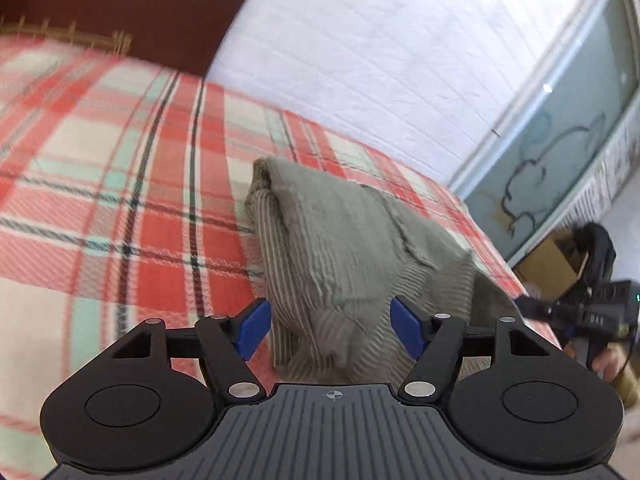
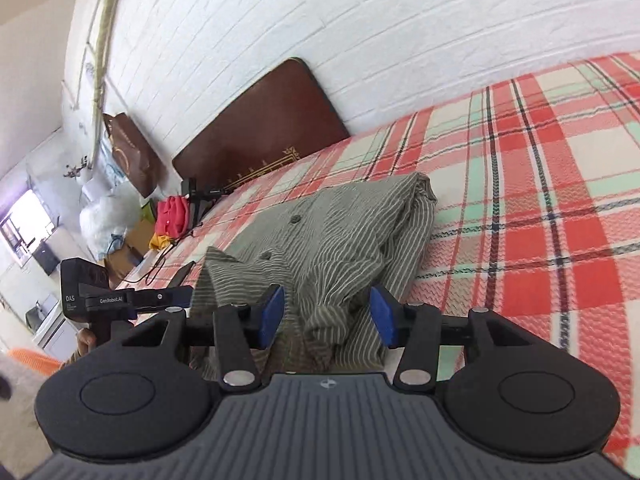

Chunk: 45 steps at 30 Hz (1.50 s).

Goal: Fold clothes

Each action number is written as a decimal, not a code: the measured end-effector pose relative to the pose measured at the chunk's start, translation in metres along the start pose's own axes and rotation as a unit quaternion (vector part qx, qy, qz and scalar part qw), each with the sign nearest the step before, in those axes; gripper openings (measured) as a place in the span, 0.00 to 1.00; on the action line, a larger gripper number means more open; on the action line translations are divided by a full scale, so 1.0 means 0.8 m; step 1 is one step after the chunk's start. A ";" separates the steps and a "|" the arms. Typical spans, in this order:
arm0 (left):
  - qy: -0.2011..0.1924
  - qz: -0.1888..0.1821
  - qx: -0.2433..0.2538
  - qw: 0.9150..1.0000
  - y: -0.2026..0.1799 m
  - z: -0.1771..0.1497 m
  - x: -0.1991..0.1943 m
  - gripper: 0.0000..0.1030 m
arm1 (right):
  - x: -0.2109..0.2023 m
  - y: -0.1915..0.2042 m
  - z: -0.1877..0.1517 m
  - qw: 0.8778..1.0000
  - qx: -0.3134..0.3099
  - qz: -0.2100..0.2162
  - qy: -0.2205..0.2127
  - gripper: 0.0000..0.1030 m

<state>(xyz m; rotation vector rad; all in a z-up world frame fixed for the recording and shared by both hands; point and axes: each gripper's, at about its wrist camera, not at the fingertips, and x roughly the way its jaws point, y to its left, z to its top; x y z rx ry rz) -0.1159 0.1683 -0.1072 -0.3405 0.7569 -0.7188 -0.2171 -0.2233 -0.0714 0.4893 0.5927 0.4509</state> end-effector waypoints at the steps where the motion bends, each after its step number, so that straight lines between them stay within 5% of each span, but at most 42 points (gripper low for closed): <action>1: 0.002 0.000 -0.008 1.000 0.003 0.000 0.007 0.77 | 0.008 -0.002 0.000 1.000 0.006 -0.004 0.000 0.49; 2: 0.001 -0.005 -0.021 1.000 0.005 0.001 0.012 0.76 | 0.014 -0.003 0.000 1.000 0.012 -0.005 0.002 0.44; 4: -0.001 -0.036 -0.048 0.998 0.005 0.003 0.017 0.67 | 0.023 -0.007 0.000 0.999 0.027 -0.006 0.015 0.07; 5: -0.001 -0.051 -0.057 0.997 0.003 0.004 0.018 0.47 | 0.022 -0.007 0.003 0.999 0.033 -0.008 0.010 0.07; 6: 0.000 -0.058 -0.049 0.997 -0.001 0.003 0.013 0.37 | 0.015 -0.004 0.004 0.999 0.036 -0.002 -0.005 0.07; 7: 0.005 -0.052 -0.032 0.998 -0.006 0.001 0.009 0.39 | 0.007 -0.003 0.006 0.999 0.040 0.000 -0.016 0.07; 8: 0.015 -0.038 -0.012 0.999 -0.009 -0.003 0.008 0.25 | 0.001 -0.003 0.008 0.999 0.043 0.001 -0.025 0.07; 11: 0.033 -0.028 -0.016 0.999 0.002 -0.014 0.015 0.17 | 0.018 -0.024 -0.002 0.998 0.055 -0.040 0.018 0.07; 13: 0.042 -0.028 -0.032 0.998 0.014 -0.022 0.022 0.17 | 0.031 -0.040 -0.012 0.995 0.074 -0.047 0.037 0.08; 16: 0.042 -0.028 -0.042 0.998 0.021 -0.024 0.019 0.31 | 0.025 -0.045 -0.010 0.995 0.087 -0.038 0.021 0.15; 17: 0.044 -0.023 -0.035 0.998 0.020 -0.022 0.014 0.49 | 0.021 -0.044 -0.007 0.996 0.083 -0.039 0.019 0.18; 18: 0.044 -0.015 -0.026 0.999 0.020 -0.018 0.008 0.55 | 0.016 -0.042 -0.005 0.996 0.077 -0.042 0.018 0.26; 23: 0.001 -0.005 -0.009 1.000 0.017 0.022 -0.019 0.60 | -0.003 -0.038 0.019 0.997 0.076 -0.028 -0.016 0.29; 27: -0.047 0.004 -0.003 0.999 0.017 0.063 0.014 0.72 | 0.028 -0.050 0.055 0.993 0.100 -0.029 -0.057 0.45; 35: -0.030 -0.005 -0.060 0.998 0.037 0.117 0.102 0.71 | 0.112 -0.100 0.087 0.974 0.225 -0.019 -0.027 0.45; 36: -0.026 -0.010 -0.061 0.998 0.037 0.121 0.109 0.70 | 0.119 -0.104 0.090 0.971 0.236 -0.012 -0.019 0.39; 37: -0.021 -0.011 -0.066 0.998 0.038 0.126 0.115 0.68 | 0.126 -0.108 0.093 0.970 0.245 -0.005 -0.012 0.19; 38: -0.015 -0.012 -0.070 0.997 0.038 0.130 0.121 0.53 | 0.128 -0.105 0.097 0.972 0.236 0.000 -0.009 0.08; 39: -0.012 -0.012 -0.072 0.997 0.039 0.133 0.125 0.31 | 0.126 -0.101 0.100 0.975 0.222 0.015 -0.015 0.06; 42: -0.011 0.004 -0.056 0.998 0.041 0.133 0.129 0.26 | 0.122 -0.092 0.109 0.980 0.192 0.048 -0.031 0.05; 45: 0.018 0.053 -0.048 0.997 0.052 0.123 0.147 0.14 | 0.140 -0.112 0.106 0.978 0.207 -0.001 -0.004 0.06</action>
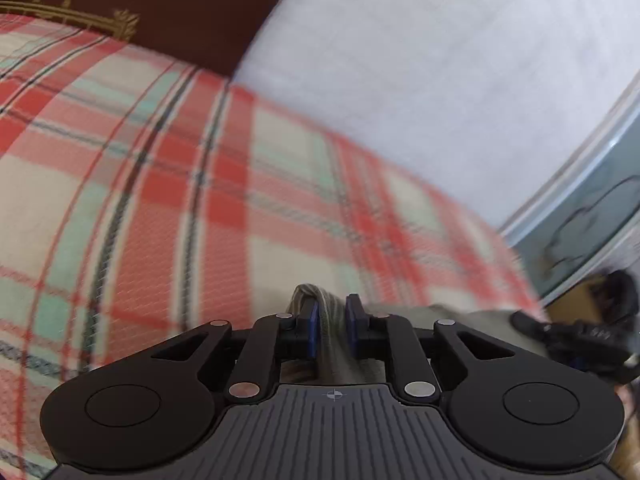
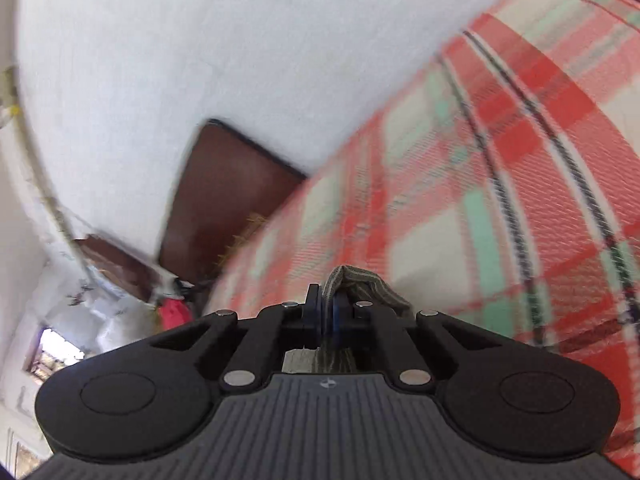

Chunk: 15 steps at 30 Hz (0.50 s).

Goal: Fold clothes

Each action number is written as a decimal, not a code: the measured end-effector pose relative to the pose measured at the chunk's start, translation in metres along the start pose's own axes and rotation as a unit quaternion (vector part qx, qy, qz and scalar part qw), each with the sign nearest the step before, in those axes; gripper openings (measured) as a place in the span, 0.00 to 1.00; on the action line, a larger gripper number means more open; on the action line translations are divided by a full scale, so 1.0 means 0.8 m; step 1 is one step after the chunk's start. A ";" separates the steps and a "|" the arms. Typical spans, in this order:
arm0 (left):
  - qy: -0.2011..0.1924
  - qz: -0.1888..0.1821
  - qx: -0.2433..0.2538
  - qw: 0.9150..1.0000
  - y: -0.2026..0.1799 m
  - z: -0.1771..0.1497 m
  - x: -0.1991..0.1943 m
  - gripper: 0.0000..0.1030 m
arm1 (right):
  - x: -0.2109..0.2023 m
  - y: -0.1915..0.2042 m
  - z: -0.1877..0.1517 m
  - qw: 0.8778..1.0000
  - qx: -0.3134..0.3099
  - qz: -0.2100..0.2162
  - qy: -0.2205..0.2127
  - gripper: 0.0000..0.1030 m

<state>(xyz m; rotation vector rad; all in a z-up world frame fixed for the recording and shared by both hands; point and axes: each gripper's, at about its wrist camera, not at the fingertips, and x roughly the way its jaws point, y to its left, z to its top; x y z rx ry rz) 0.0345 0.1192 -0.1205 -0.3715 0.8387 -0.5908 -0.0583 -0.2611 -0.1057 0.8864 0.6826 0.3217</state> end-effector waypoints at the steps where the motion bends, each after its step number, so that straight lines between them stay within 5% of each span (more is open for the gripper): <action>1: 0.006 0.011 0.000 1.000 0.004 -0.003 0.005 0.14 | 0.008 -0.009 -0.001 1.000 0.003 -0.027 0.010 0.08; 5: -0.018 0.009 0.004 1.000 0.004 0.003 -0.022 0.42 | -0.010 -0.016 -0.013 1.000 0.020 -0.003 -0.008 0.17; 9: -0.052 -0.006 0.051 0.997 -0.026 0.021 -0.064 0.42 | -0.053 0.018 -0.013 0.998 -0.025 -0.012 -0.063 0.26; 13: -0.028 -0.039 0.117 0.992 -0.082 0.031 -0.054 0.42 | -0.046 0.072 -0.008 0.996 -0.076 0.030 -0.043 0.26; 15: -0.006 -0.007 0.188 0.982 -0.113 0.021 -0.028 0.42 | -0.026 0.097 -0.012 0.994 -0.109 0.025 -0.007 0.26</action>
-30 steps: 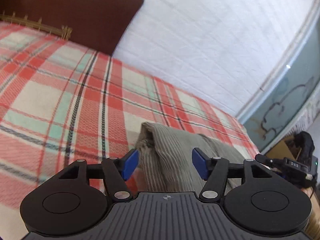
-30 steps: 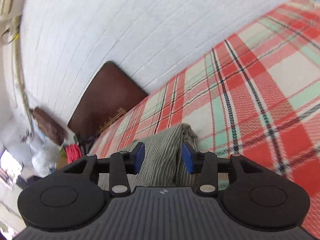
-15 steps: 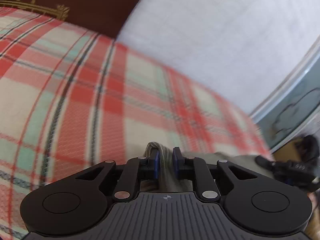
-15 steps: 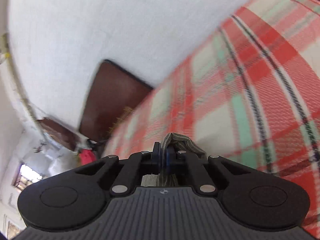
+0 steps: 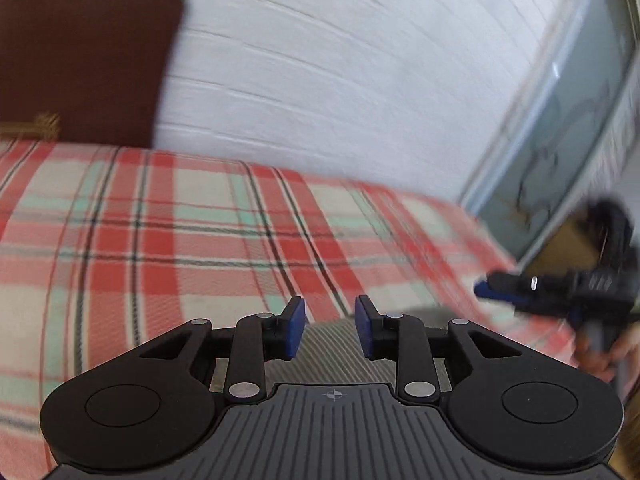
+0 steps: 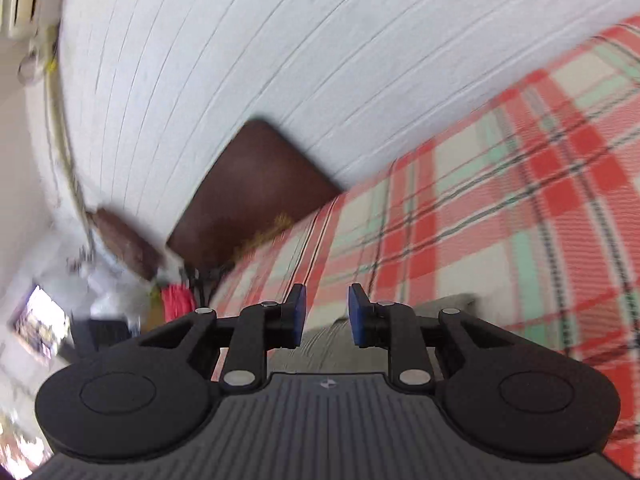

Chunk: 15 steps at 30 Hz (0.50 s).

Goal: Fold clothes

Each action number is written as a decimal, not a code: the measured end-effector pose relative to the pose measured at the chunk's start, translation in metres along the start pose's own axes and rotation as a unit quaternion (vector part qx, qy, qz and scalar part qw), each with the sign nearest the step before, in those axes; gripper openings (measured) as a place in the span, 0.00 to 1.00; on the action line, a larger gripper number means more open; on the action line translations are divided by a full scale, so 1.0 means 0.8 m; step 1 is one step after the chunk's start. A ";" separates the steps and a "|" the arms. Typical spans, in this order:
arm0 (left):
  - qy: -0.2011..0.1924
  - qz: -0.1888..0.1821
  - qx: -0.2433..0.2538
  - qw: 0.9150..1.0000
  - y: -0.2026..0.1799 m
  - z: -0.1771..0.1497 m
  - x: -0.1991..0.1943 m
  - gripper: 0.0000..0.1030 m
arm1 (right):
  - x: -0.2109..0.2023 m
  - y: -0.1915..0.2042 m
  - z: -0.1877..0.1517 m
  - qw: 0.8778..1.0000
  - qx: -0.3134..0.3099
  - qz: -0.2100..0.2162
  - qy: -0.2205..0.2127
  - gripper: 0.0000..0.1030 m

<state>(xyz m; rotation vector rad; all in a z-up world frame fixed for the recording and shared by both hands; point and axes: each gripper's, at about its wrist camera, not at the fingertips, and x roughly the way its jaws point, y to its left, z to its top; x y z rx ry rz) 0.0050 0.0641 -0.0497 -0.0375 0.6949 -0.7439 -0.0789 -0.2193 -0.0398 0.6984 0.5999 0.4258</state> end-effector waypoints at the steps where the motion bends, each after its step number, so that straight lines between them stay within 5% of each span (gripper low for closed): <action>1: 0.015 0.020 0.039 0.999 -0.016 -0.002 0.014 0.42 | 0.009 0.009 0.000 1.000 -0.021 -0.012 0.014 0.26; 7: 0.063 0.092 0.177 0.978 -0.062 -0.022 0.057 0.42 | 0.040 0.042 0.001 0.994 -0.078 -0.050 0.059 0.24; 11: 0.067 0.072 0.189 0.977 -0.067 -0.012 0.060 0.46 | 0.059 0.048 0.005 0.990 -0.090 -0.071 0.079 0.24; 15: 0.092 0.062 0.228 0.967 -0.079 -0.015 0.082 0.44 | 0.057 0.049 0.010 0.991 -0.089 -0.079 0.069 0.24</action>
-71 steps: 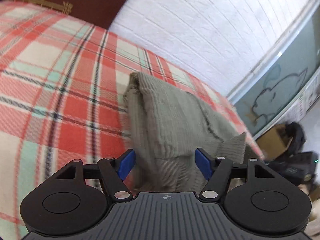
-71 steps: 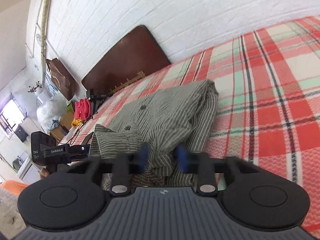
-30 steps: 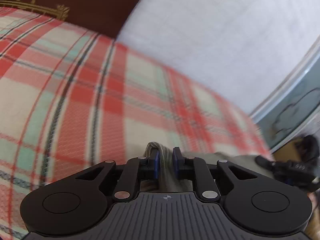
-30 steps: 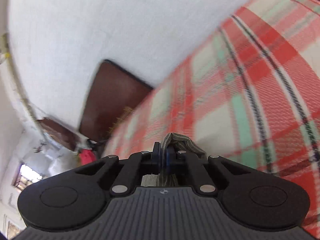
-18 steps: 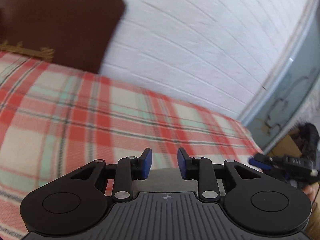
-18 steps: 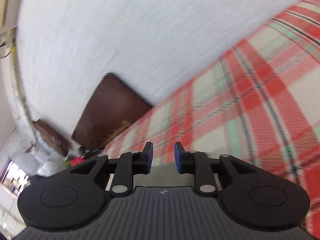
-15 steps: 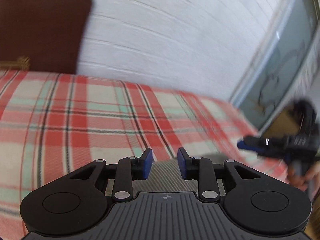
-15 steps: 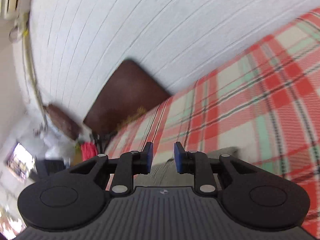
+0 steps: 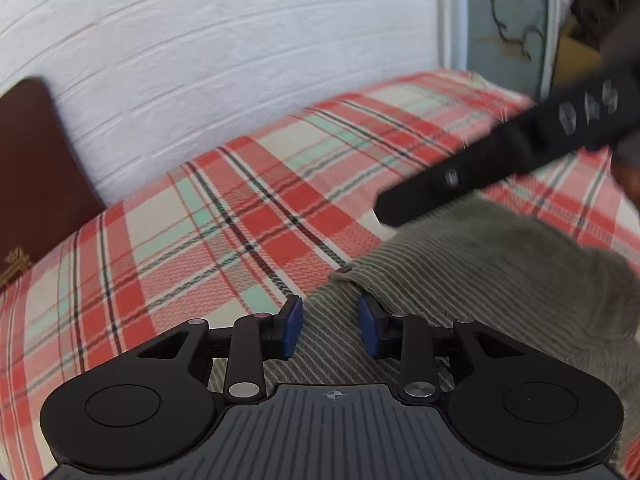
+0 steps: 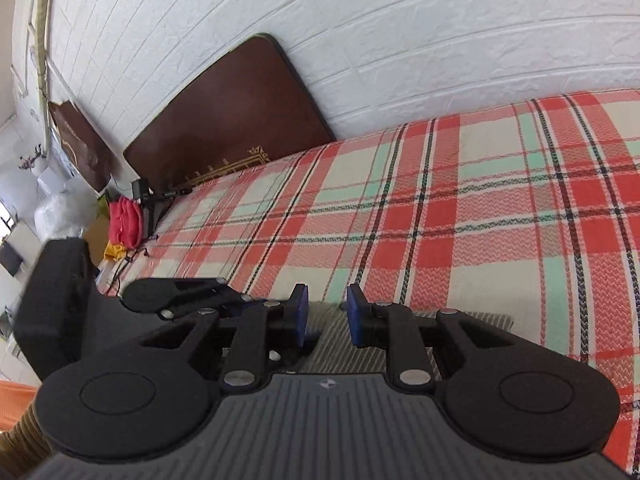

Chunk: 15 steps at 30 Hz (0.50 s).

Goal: Fold clothes

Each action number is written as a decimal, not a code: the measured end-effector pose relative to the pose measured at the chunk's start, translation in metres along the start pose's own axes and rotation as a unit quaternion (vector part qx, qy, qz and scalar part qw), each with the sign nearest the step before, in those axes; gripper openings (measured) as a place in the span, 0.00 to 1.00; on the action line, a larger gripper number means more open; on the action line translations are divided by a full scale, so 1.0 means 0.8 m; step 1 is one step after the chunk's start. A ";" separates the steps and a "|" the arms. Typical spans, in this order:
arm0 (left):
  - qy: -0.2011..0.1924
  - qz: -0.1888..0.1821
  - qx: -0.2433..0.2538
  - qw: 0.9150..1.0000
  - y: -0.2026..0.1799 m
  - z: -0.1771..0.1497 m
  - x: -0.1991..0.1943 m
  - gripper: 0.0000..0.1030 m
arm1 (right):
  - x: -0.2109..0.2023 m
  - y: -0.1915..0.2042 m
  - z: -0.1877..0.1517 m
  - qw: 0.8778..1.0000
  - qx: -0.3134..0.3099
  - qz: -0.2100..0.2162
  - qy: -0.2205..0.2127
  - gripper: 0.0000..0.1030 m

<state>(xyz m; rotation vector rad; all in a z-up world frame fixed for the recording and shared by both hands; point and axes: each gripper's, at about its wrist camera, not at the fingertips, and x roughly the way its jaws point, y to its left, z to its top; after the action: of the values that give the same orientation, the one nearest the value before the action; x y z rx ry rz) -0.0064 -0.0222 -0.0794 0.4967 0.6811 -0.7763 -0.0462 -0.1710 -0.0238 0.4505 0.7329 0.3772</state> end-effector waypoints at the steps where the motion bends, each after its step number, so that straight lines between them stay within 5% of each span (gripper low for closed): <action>1: 0.003 -0.001 0.011 1.000 -0.004 0.001 0.004 0.43 | -0.003 -0.002 0.000 1.000 0.003 0.002 -0.002 0.24; 8: -0.014 -0.028 -0.022 0.999 0.007 0.000 -0.003 0.48 | -0.009 -0.008 0.000 1.000 0.008 -0.010 0.001 0.24; 15: -0.018 -0.060 -0.065 0.996 0.027 -0.020 -0.039 0.57 | 0.018 -0.011 0.000 0.998 0.023 0.023 0.045 0.24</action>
<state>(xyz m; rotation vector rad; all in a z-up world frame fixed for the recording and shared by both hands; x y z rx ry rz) -0.0119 0.0159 -0.0647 0.3248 0.7283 -0.8463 -0.0349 -0.1713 -0.0359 0.4967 0.8206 0.4255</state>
